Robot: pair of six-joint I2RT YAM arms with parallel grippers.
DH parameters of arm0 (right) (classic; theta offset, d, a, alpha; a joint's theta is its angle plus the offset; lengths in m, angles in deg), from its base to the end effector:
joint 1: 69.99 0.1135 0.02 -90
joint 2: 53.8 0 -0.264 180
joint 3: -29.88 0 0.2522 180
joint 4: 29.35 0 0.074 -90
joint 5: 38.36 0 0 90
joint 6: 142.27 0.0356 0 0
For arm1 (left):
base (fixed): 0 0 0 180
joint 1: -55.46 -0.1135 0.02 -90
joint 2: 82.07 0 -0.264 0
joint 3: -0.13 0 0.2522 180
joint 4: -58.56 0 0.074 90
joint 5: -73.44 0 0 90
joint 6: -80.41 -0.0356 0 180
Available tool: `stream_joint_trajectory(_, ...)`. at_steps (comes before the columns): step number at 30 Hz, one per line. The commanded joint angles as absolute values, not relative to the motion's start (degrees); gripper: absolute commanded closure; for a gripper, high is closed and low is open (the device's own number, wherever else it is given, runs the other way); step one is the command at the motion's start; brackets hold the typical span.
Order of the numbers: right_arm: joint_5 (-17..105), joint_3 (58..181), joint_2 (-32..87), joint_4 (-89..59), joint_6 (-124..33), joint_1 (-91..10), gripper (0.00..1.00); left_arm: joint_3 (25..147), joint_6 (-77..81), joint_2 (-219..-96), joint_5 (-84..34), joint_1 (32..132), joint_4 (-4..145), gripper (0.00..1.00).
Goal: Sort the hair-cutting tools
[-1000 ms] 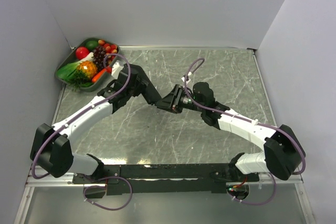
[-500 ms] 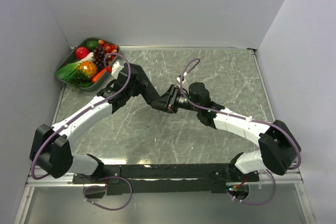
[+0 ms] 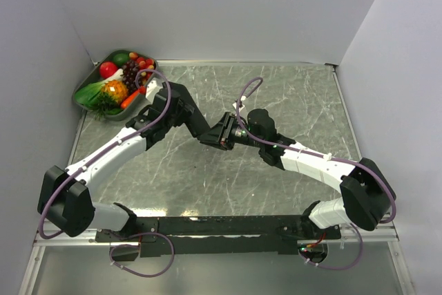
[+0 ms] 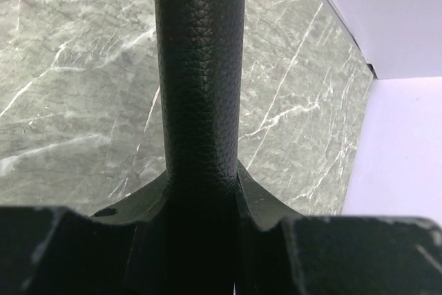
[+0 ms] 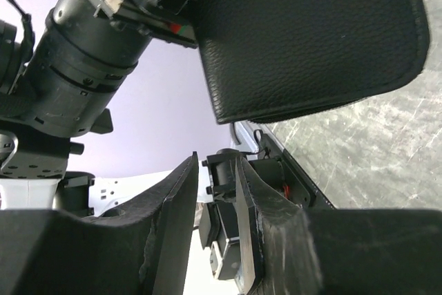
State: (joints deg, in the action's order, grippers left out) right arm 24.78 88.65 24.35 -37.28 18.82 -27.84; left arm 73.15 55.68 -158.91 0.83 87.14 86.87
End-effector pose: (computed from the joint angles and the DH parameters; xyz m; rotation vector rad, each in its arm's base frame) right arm 0.2171 0.2182 0.2672 0.1287 2.1539 1.7243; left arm 0.2634 -0.1501 0.2963 -0.8035 2.0265 -0.6788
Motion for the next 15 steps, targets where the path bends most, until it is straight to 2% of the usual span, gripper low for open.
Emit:
stream_joint_trajectory(1, 25.7, 91.0, 25.2, -38.6, 18.7, -27.5, 0.64, 76.4, 55.3, -155.5, 1.2, 87.2, 82.5, 0.99)
stream_joint_trajectory(15, 25.5, 93.2, 27.4, -39.6, 18.1, -27.5, 0.65, 76.6, 55.0, -155.4, 0.4, 87.2, 82.8, 0.99)
